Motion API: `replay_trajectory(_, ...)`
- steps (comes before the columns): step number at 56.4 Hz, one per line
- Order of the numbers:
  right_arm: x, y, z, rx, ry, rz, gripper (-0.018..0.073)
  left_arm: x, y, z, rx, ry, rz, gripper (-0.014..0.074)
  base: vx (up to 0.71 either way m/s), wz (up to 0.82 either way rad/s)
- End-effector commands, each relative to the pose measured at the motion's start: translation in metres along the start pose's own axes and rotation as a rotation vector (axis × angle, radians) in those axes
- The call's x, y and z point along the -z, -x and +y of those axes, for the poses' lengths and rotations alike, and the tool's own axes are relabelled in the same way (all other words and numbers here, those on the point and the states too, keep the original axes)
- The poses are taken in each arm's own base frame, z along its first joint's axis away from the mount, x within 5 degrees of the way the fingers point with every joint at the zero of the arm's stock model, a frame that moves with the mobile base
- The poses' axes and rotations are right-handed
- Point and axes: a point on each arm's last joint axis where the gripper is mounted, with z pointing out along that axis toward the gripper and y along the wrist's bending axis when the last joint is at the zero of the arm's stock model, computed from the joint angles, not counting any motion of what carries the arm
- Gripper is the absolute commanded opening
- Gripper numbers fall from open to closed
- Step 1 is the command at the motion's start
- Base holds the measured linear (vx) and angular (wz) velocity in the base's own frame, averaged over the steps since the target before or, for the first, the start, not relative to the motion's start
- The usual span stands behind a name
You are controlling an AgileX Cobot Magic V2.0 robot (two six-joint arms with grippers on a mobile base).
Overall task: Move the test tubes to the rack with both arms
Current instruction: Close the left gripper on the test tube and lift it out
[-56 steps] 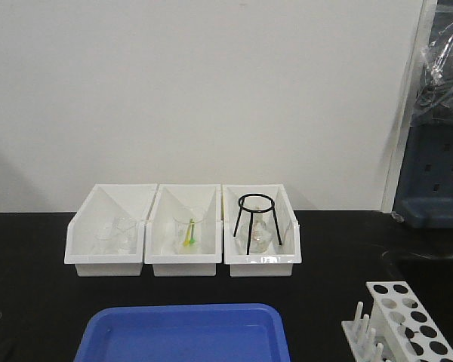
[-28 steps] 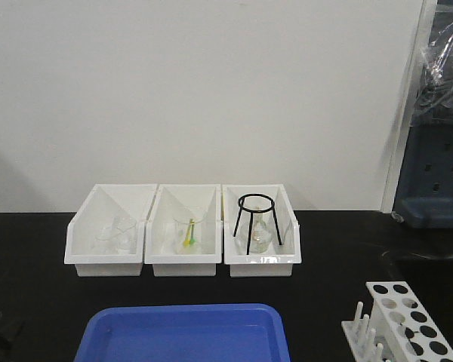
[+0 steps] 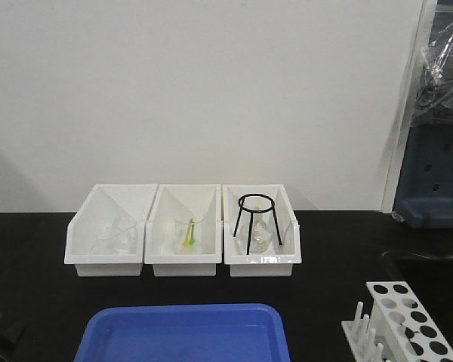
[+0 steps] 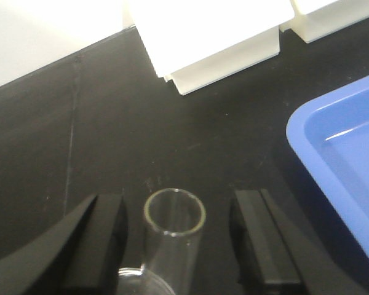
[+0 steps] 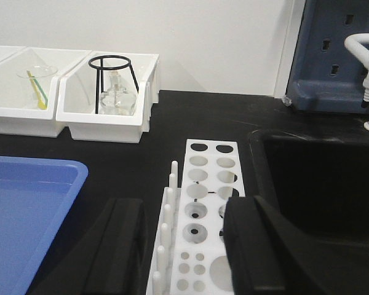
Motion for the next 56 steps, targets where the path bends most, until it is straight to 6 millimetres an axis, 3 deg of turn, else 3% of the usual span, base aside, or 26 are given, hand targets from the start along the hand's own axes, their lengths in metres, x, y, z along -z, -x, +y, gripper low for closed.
replay_trajectory(1, 0.001, 0.017, -0.001, 0.008, -0.007, -0.103, 0.0387, 0.004, 0.022, 0.009, 0.017, 0.052, -0.127, 0.0441, 0.00, 0.00)
replay_trajectory(32, 0.001, 0.017, -0.001, 0.008, -0.007, -0.097, 0.0385, 0.009, 0.023, 0.009, 0.021, 0.050, -0.114, 0.0058, 0.00, 0.00)
replay_trajectory(43, 0.001, 0.017, -0.001, 0.008, -0.007, -0.097, 0.0385, 0.023, 0.035, 0.015, 0.050, 0.085, -0.172, -0.0004, 0.00, 0.00)
replay_trajectory(56, 0.001, 0.017, -0.001, 0.008, -0.007, -0.097, 0.0385, 0.042, 0.052, 0.021, 0.051, 0.118, -0.263, -0.0006, 0.00, 0.00)
